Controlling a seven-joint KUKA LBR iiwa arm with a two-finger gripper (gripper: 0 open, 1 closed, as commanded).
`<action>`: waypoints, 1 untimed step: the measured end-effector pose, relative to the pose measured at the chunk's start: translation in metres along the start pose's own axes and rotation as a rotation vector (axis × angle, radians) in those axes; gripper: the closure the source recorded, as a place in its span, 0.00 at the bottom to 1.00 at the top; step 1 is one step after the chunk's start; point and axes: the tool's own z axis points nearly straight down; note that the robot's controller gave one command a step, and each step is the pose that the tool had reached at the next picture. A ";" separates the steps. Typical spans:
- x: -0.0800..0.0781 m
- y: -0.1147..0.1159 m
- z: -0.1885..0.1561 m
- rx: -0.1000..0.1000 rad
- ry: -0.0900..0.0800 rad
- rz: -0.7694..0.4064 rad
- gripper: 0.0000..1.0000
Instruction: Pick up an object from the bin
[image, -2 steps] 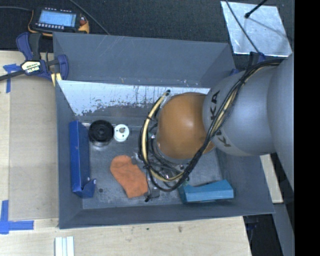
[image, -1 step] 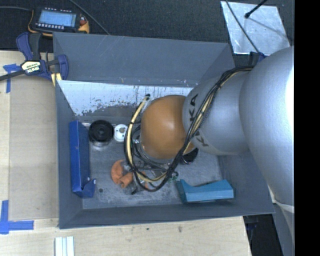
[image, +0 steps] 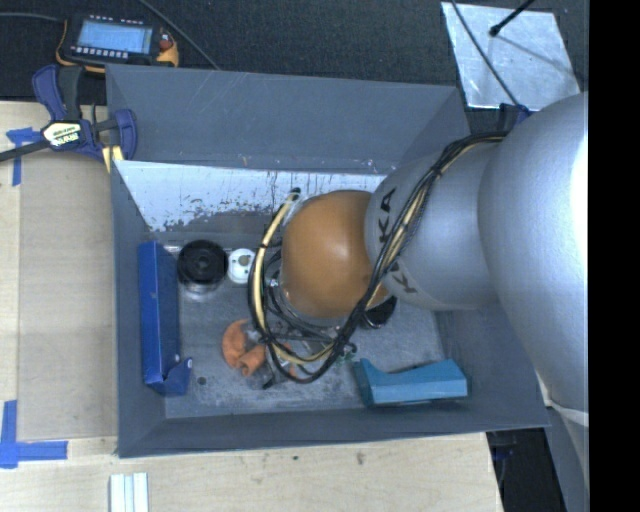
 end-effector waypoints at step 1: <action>-0.015 -0.015 0.000 -0.001 0.004 -0.001 1.00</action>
Offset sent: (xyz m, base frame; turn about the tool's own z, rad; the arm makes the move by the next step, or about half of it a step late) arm 0.0219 -0.0177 0.0045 0.0058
